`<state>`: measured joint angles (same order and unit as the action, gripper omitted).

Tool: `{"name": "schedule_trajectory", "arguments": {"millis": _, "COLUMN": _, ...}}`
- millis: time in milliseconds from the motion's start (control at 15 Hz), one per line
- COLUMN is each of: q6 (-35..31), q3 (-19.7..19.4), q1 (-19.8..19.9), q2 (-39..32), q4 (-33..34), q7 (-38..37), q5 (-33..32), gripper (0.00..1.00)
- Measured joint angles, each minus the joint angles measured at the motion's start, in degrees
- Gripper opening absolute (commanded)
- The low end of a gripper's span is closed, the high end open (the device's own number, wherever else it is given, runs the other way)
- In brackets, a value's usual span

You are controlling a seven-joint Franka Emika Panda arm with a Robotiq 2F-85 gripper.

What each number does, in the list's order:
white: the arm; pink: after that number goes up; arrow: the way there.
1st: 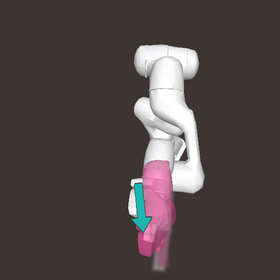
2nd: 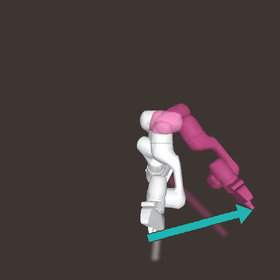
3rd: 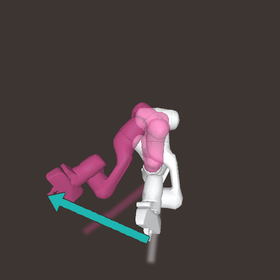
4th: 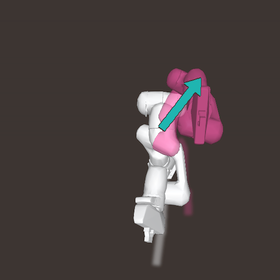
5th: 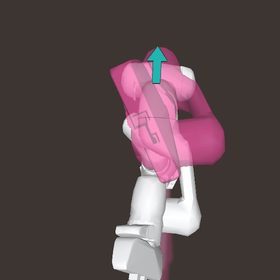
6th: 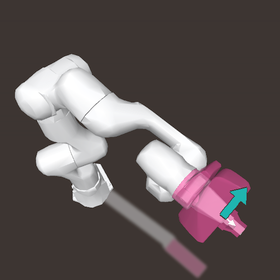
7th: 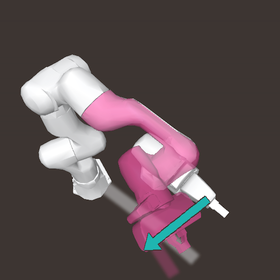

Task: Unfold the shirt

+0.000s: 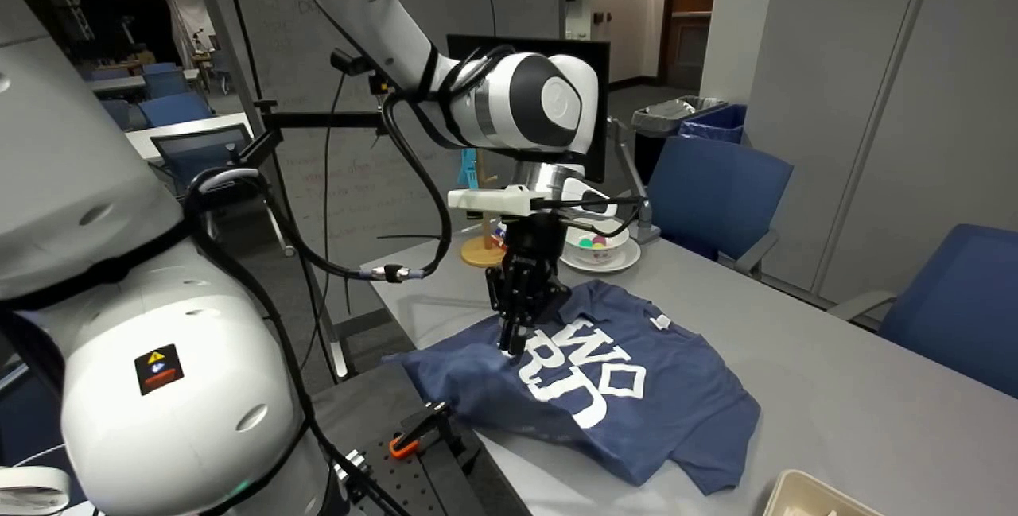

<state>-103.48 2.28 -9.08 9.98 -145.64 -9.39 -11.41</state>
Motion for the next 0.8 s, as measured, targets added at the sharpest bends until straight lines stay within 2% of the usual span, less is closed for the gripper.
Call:
{"name": "schedule_trajectory", "arguments": {"millis": 467, "q6": -0.2, "q3": 0.1, "q1": 0.6, "q2": 1.6, "q4": -0.6, "q7": -0.9, "q5": 3.0, "gripper": 0.99}}
{"name": "schedule_trajectory", "arguments": {"millis": 800, "q6": -6.5, "q3": 0.1, "q1": 1.0, "q2": 3.4, "q4": -3.0, "q7": -0.8, "q5": 7.4, "gripper": 1.0}}
